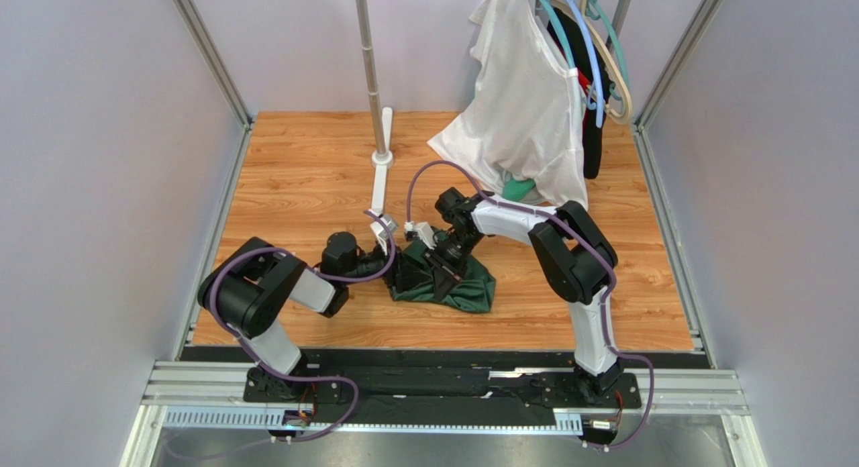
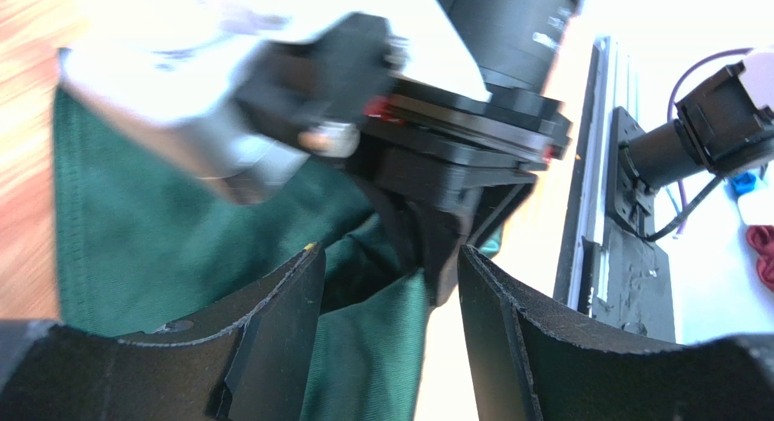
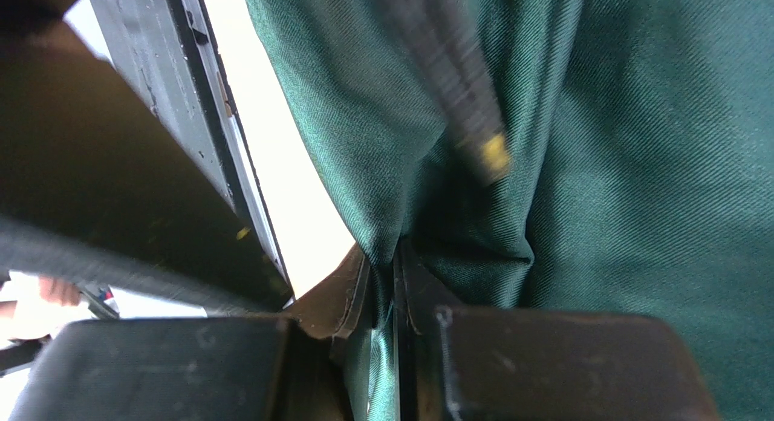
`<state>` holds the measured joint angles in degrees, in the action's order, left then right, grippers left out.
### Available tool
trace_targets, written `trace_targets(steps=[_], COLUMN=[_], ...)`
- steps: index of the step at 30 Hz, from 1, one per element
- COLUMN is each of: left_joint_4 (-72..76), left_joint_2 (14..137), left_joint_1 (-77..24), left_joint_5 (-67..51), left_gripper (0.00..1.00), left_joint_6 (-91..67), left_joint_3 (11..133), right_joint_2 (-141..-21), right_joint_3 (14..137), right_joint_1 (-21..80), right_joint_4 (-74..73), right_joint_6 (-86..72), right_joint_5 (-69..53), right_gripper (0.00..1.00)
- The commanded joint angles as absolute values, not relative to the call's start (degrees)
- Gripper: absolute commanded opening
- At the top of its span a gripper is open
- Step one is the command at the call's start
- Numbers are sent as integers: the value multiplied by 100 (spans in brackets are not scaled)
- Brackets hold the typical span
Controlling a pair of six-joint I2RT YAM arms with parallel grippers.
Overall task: Fold the napkin, place the utensils inside, and roll it up
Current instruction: Roll the napkin with the utensil
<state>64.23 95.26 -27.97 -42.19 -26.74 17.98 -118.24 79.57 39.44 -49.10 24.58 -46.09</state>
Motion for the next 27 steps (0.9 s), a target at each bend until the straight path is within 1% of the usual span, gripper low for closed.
trace_targets(steps=[1,3,7,13,18,23,27], left_joint_4=[6065,5890,5013,4221,3876,3525,3166], left_joint_2=[9501,9510,9554,8974,8877,8587,8429], left_joint_1=[-2988,-3102,-3374,-3437,-3498,-3665,-3727], left_joint_5=[-4482,-4491,-4483,-3737,-3577,-3156,-2883], left_gripper=[64,64,64,64,62,61,58], left_joint_6=[-2311,-2303,-2031,-1741,-1775,-1890,-1925], left_joint_3=[1960,1995,2276,2118,2119,1969,1925], right_joint_2=[-11988,-12023,-12041,-12050,-12059,-12094,-12103], right_joint_3=[8165,8183,8183,8165,8174,8165,8165], right_joint_1=[3841,3814,3762,3656,3604,3525,3481], right_joint_4=[-4983,-4992,-5001,-5001,-5001,-4992,-5001], right_joint_6=[2672,2689,2716,2742,2751,2768,2760], right_joint_5=[-4816,-4834,-4922,-4975,-5010,-5045,-5054], right_gripper=[0,0,0,0,0,0,0])
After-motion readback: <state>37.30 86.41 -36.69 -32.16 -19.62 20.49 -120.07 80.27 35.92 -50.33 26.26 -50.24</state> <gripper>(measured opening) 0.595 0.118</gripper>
